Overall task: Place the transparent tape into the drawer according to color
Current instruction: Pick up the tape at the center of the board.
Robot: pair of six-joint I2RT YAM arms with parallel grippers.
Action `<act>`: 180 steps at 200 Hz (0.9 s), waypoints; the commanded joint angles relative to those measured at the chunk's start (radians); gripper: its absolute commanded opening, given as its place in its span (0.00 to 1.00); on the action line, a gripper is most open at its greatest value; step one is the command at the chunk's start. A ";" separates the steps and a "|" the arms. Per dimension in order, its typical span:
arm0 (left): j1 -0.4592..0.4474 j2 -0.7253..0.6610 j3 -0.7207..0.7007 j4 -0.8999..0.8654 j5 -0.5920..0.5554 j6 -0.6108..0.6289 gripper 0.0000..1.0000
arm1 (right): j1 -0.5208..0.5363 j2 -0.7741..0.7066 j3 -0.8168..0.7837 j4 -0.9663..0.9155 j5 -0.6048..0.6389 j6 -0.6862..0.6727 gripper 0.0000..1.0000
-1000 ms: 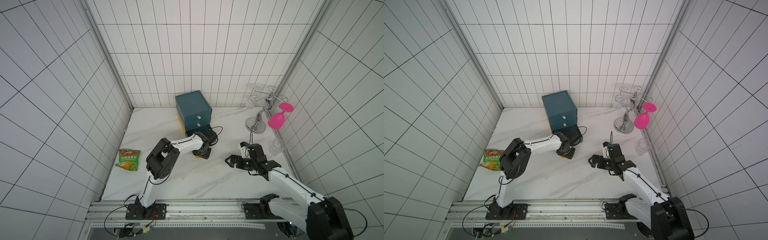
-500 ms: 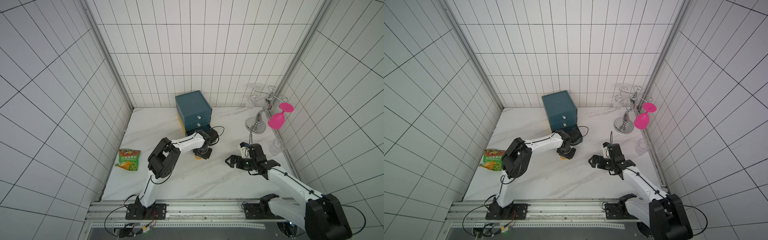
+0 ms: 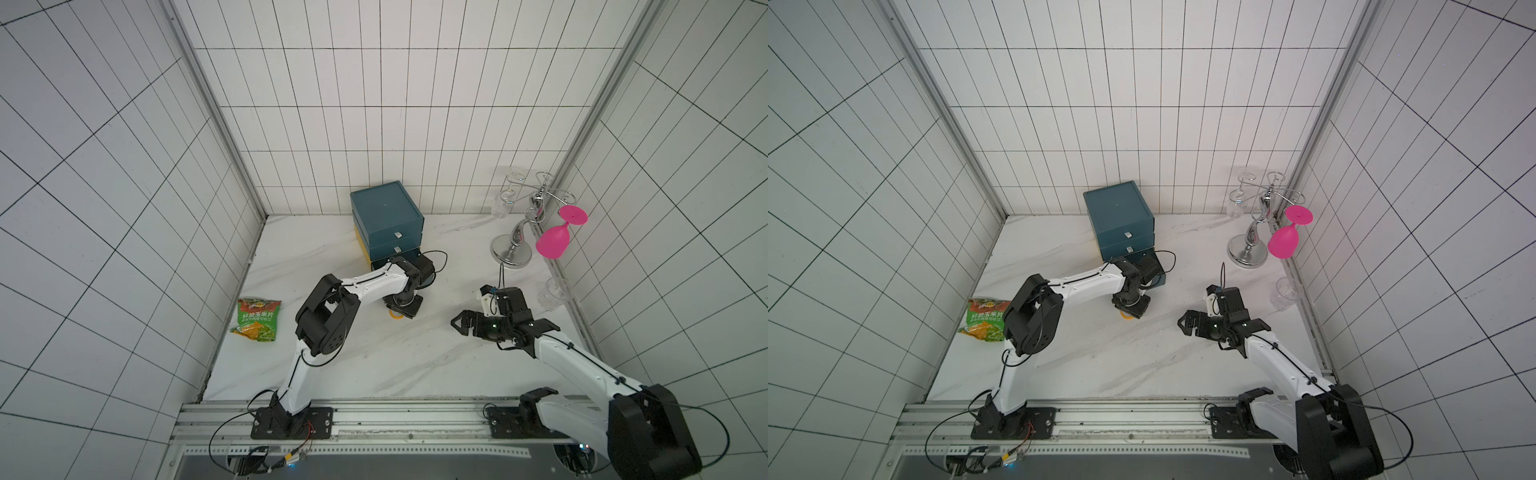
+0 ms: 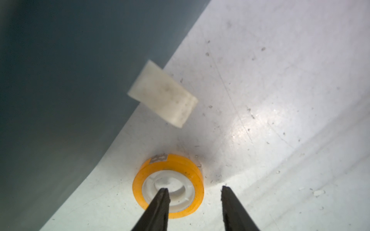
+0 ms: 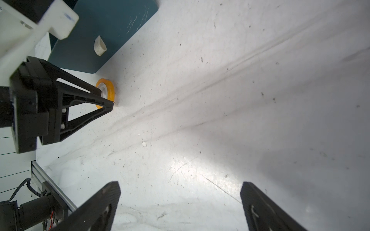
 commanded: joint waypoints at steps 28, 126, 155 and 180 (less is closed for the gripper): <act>-0.034 0.062 -0.119 -0.107 -0.059 -0.029 0.53 | -0.017 -0.027 0.024 -0.020 -0.012 -0.012 0.99; -0.099 -0.031 -0.256 -0.064 -0.003 -0.049 0.49 | -0.020 -0.063 0.025 -0.057 -0.005 -0.019 0.99; -0.096 -0.021 -0.256 -0.072 0.012 -0.033 0.45 | -0.021 -0.060 0.028 -0.057 -0.006 -0.018 0.99; -0.068 0.009 -0.253 -0.043 0.027 -0.019 0.36 | -0.021 -0.053 0.034 -0.056 -0.010 -0.018 0.99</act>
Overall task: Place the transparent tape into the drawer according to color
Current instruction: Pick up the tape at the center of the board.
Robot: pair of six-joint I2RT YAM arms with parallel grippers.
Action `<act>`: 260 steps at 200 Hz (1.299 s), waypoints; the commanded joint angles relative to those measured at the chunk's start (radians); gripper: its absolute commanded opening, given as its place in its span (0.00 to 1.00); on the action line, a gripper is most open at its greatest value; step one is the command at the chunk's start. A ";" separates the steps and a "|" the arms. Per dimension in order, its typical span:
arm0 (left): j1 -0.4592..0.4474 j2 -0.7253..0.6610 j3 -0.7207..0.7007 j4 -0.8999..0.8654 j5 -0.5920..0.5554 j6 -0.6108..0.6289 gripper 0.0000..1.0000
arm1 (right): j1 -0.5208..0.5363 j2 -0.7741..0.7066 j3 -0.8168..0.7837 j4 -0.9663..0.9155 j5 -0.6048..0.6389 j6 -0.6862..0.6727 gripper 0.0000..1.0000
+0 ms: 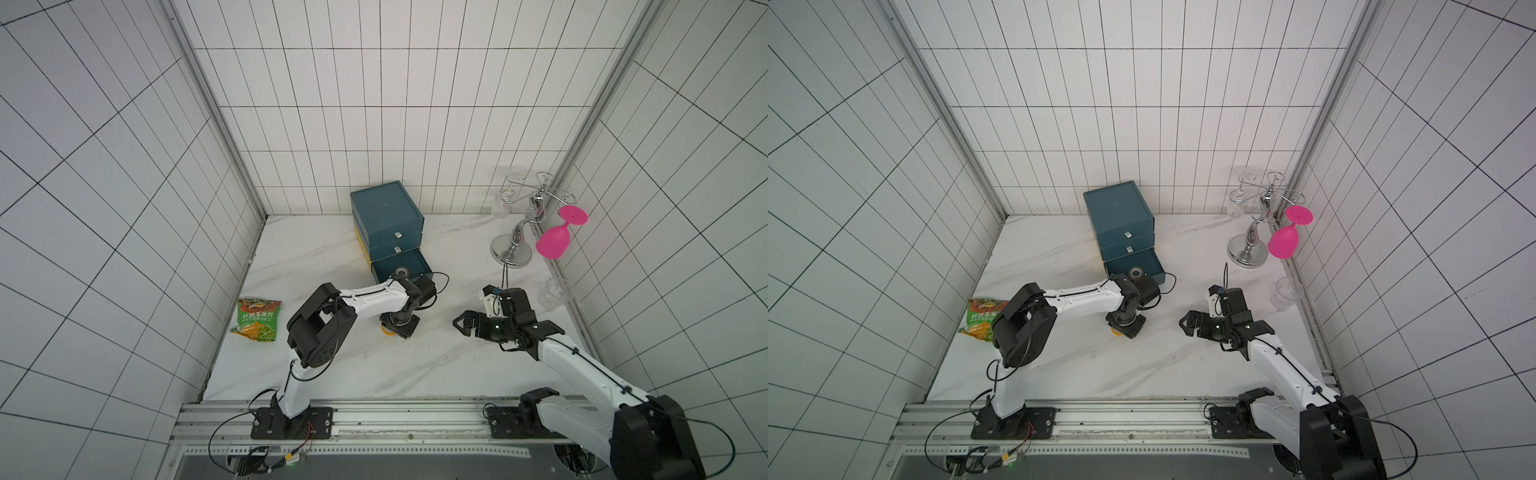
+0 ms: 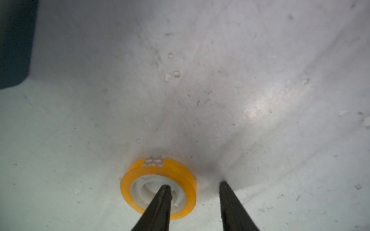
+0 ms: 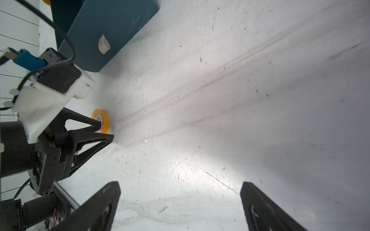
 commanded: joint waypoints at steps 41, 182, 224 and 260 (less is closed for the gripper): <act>0.028 0.141 -0.069 -0.030 0.089 0.042 0.11 | -0.010 -0.018 0.033 -0.031 -0.002 -0.019 0.99; 0.058 -0.013 0.027 -0.116 -0.059 0.014 0.00 | -0.015 0.000 0.034 -0.019 -0.002 -0.014 0.99; 0.058 -0.048 0.093 -0.154 -0.069 0.017 0.00 | -0.018 0.000 0.032 -0.017 -0.002 -0.012 0.99; 0.057 -0.057 0.152 -0.185 -0.081 0.027 0.00 | -0.021 0.000 0.034 -0.018 -0.003 -0.011 0.99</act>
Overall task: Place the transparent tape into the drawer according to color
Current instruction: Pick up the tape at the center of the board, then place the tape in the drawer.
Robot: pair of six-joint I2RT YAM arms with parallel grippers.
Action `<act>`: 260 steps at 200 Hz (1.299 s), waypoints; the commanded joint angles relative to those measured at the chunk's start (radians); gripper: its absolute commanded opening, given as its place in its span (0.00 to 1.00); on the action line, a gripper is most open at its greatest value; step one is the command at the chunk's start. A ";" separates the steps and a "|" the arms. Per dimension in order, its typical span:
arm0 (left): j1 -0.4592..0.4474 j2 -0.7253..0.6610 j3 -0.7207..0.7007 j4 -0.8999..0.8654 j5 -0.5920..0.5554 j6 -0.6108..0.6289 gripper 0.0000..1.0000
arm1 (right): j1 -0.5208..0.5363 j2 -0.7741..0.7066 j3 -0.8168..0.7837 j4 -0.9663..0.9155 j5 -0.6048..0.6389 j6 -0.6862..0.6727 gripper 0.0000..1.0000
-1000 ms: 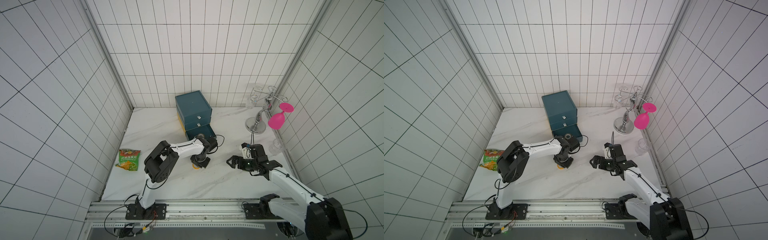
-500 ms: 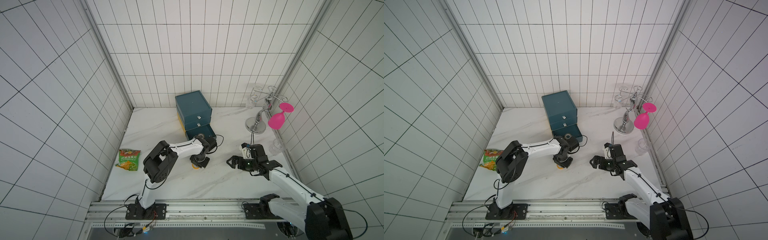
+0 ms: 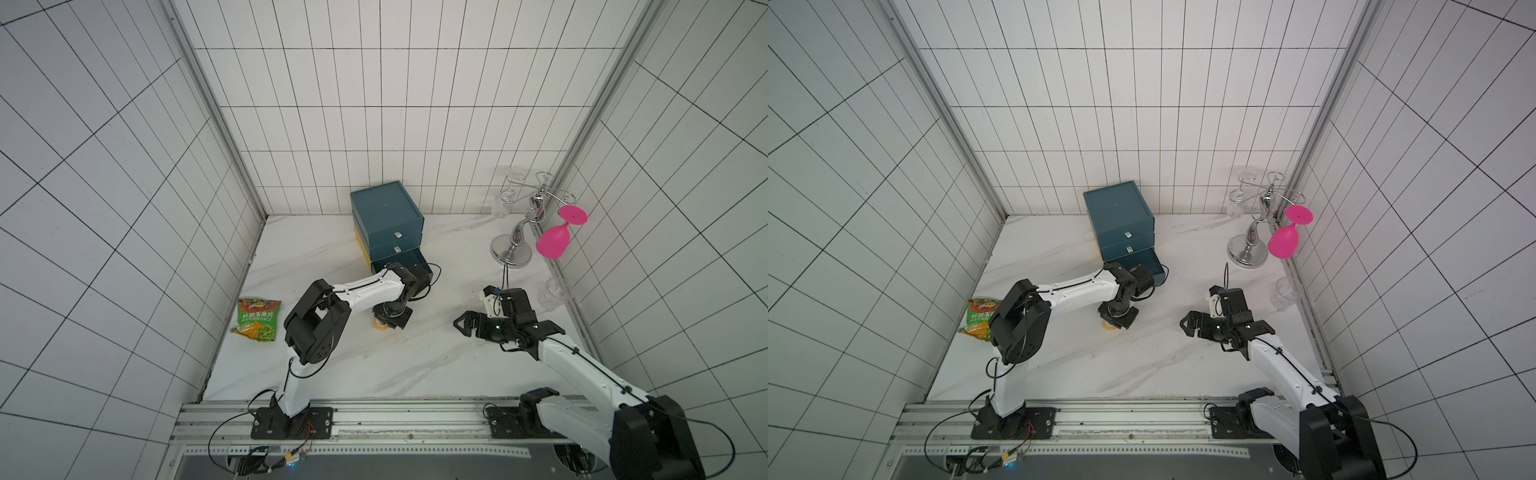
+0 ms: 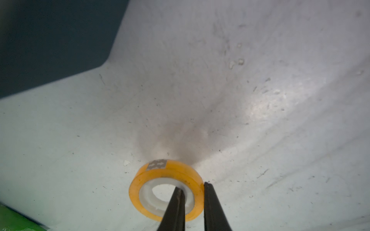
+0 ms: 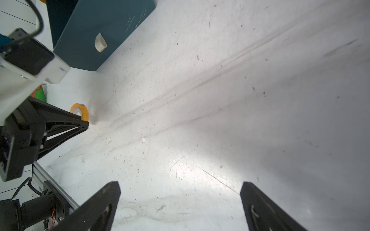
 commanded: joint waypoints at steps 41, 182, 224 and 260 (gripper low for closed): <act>0.003 -0.041 0.171 -0.056 -0.051 0.017 0.00 | -0.019 0.000 0.037 -0.008 -0.003 -0.004 0.99; 0.100 0.190 0.512 0.054 -0.179 0.093 0.00 | -0.039 0.011 0.048 0.002 -0.007 0.004 0.99; 0.105 0.147 0.431 0.105 -0.203 0.091 0.52 | -0.039 0.021 0.049 0.008 -0.010 0.008 0.99; 0.105 0.055 0.369 0.146 -0.178 0.073 0.71 | -0.037 0.060 0.078 0.031 -0.030 0.011 0.99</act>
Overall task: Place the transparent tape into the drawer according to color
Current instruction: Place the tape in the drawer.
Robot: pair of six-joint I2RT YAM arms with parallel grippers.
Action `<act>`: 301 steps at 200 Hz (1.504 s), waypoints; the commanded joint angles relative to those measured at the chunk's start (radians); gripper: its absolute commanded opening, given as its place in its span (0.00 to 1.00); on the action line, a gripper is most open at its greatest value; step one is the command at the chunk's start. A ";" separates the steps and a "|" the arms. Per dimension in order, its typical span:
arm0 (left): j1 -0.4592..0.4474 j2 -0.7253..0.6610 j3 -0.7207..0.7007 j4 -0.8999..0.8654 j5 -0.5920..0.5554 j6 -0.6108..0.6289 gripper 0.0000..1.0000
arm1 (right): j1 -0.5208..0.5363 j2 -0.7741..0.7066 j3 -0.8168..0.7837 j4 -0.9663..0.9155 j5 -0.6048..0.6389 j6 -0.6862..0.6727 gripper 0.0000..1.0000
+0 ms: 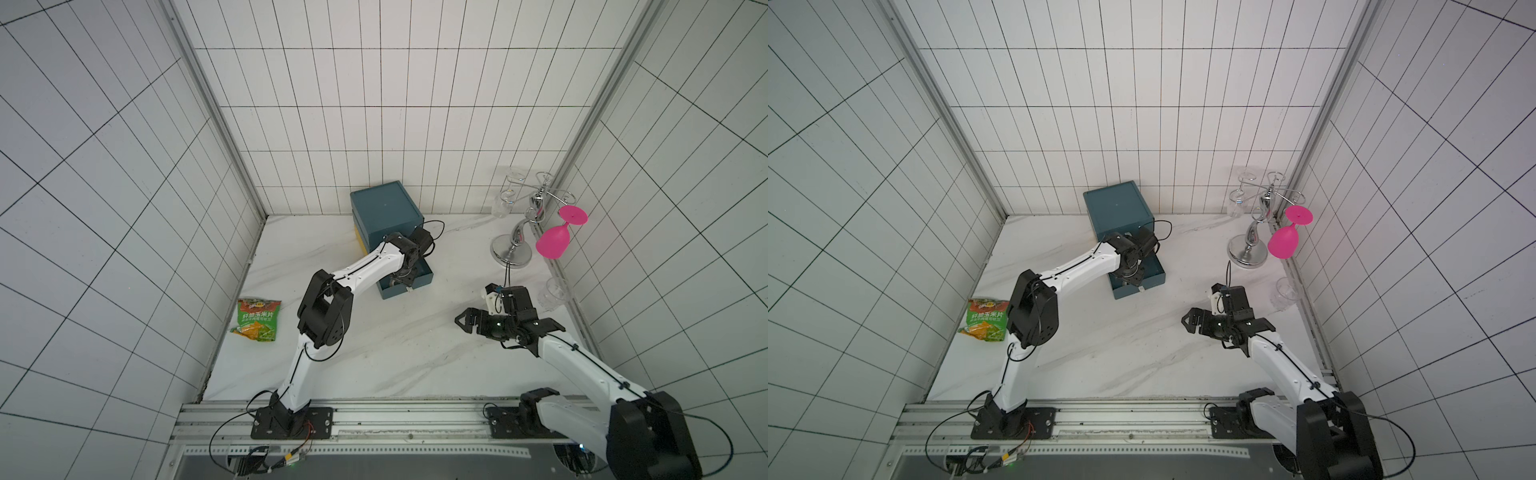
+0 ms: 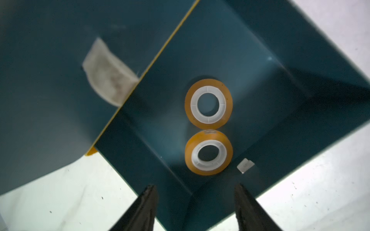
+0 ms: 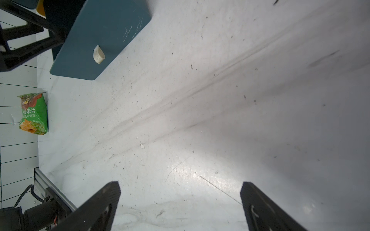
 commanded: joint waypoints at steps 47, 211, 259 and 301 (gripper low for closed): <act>0.012 -0.284 -0.100 0.120 0.080 -0.037 0.78 | 0.037 0.072 0.121 0.037 0.010 -0.018 0.99; 0.370 -0.331 -0.095 0.335 0.366 -0.141 0.79 | 0.268 0.455 0.355 0.325 0.150 -0.045 0.99; 0.398 -0.276 -0.086 0.337 0.401 -0.145 0.70 | 0.325 0.566 0.404 0.387 0.195 -0.087 0.97; 0.407 -0.262 -0.106 0.335 0.420 -0.144 0.65 | 0.363 0.645 0.412 0.473 0.242 -0.097 0.66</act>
